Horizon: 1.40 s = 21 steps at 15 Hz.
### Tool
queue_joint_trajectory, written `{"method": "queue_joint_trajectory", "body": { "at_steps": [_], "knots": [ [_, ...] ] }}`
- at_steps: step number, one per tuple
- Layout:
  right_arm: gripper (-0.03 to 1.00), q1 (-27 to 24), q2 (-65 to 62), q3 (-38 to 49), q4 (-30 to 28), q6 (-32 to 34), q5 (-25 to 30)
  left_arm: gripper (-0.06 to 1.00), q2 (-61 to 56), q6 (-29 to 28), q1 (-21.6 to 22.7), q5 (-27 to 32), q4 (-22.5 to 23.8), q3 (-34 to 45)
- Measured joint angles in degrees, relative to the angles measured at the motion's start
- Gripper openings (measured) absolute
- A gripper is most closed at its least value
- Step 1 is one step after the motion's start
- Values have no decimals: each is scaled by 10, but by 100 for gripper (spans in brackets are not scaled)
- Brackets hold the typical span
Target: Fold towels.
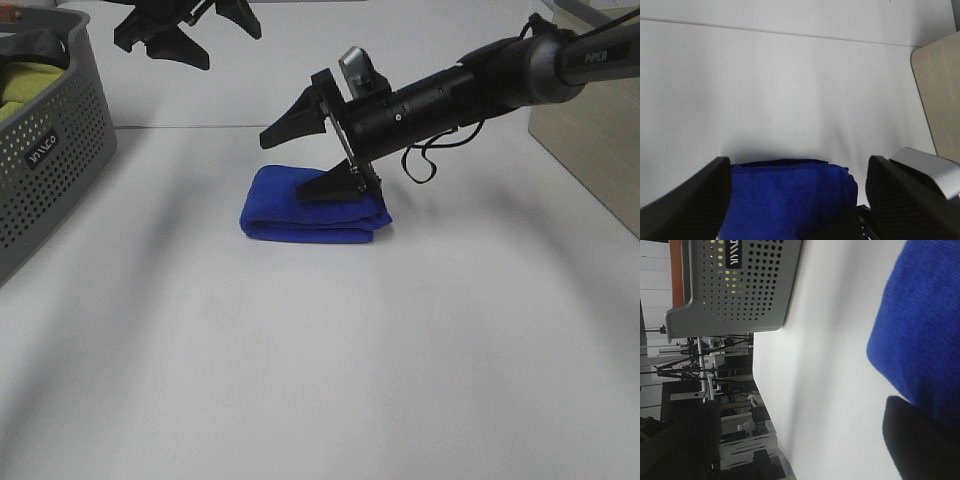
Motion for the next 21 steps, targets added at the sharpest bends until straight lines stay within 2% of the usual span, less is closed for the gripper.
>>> {"method": "queue_joint_trajectory", "body": {
  "at_steps": [5,8,10,13,18,20,21],
  "knots": [
    [82,-23,32,0,7,-5,-1,71,0,0,0,15,0,0],
    [82,-45,32,0,28,-6,36,71,0,0,0,16,2,0],
    [82,-55,31,0,24,-6,37,71,0,0,0,17,3,0],
    [82,-63,31,0,-15,-6,38,71,-8,28,0,19,18,0],
    [82,-79,-31,0,-58,11,39,71,-73,45,0,80,92,0],
    [82,-80,-85,0,-113,46,40,71,-100,45,0,114,120,0],
    [82,-80,-145,0,-191,96,40,71,-129,45,0,136,151,0]
  ]
}}
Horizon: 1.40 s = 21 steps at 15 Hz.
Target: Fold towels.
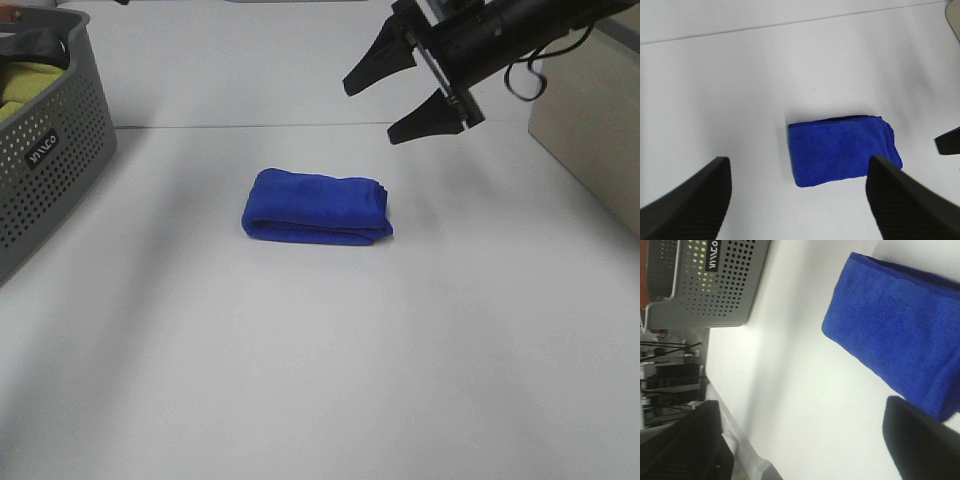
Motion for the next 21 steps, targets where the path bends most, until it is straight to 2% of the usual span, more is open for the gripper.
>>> {"method": "queue_joint_trajectory", "body": {
  "at_steps": [3,5,9,11,14,18,21],
  "knots": [
    [82,0,-96,0,-92,62,1,71,-65,0,0,2,40,18],
    [82,0,-167,0,-139,91,2,71,-128,2,0,2,56,67],
    [82,0,-321,3,-211,109,3,71,-280,2,0,3,83,235],
    [82,0,-383,23,-228,109,3,71,-374,2,0,4,92,353],
    [82,0,-512,133,-272,109,3,71,-518,3,0,4,93,528],
    [82,0,-697,362,-330,109,5,71,-741,23,0,7,93,737],
    [82,0,-854,535,-354,109,-3,71,-893,31,0,10,93,831]
  ]
}}
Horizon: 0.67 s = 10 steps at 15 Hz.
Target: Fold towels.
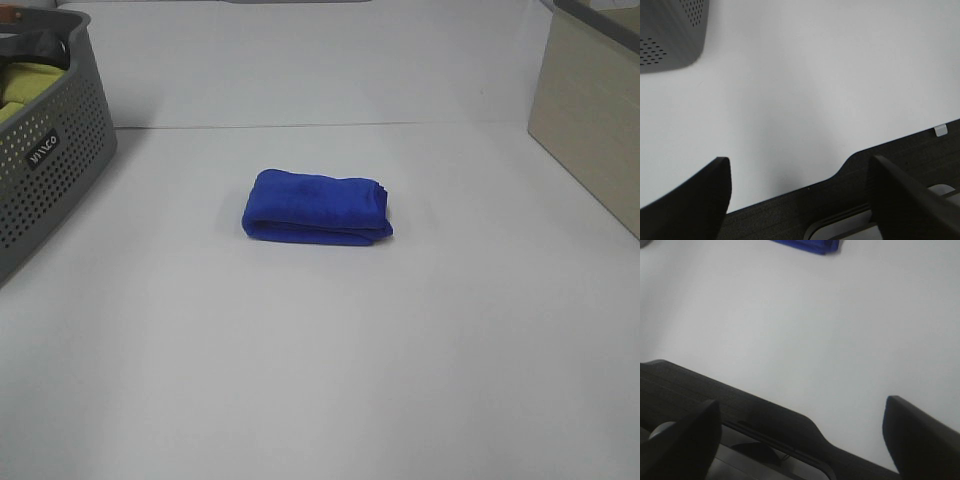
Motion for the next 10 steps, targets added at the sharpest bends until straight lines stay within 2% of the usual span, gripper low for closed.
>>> {"method": "queue_joint_trajectory", "body": {
  "at_steps": [1,4,7,8,10],
  "knots": [
    [82,0,-84,73,-19,0,-24,71,-97,16,0,1,0,54],
    [82,0,-207,167,-54,-13,-59,71,-199,77,0,-16,-1,108],
    [82,0,-265,194,-69,-17,-62,71,-217,98,0,-48,-4,136],
    [82,0,-272,194,-69,-17,-65,71,-218,100,0,-78,-5,143],
    [82,0,-272,194,-69,-17,-69,71,-218,102,0,-92,-5,152]
  ]
}}
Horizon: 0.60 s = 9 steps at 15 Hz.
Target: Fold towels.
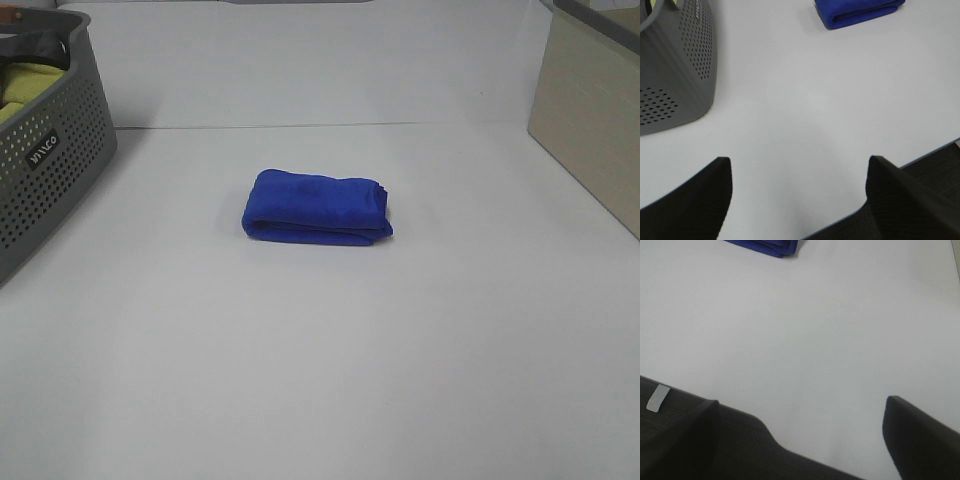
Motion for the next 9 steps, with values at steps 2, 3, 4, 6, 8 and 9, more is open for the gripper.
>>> {"method": "queue_joint_trajectory", "body": {
  "at_steps": [2,3,4,6,8,9],
  "knots": [
    [82,0,0,0,0,0,-1,71,0,2,0,-1,-2,2],
    [82,0,0,0,0,0,-1,71,0,2,0,-1,-7,2],
    [82,0,0,0,0,0,-1,71,0,2,0,-1,-9,2],
    [82,0,0,0,0,0,-1,71,0,2,0,-1,-10,2],
    [82,0,0,0,0,0,-1,71,0,2,0,-1,-10,2],
    [82,0,0,0,0,0,-1,71,0,2,0,-1,-10,2]
  ]
}}
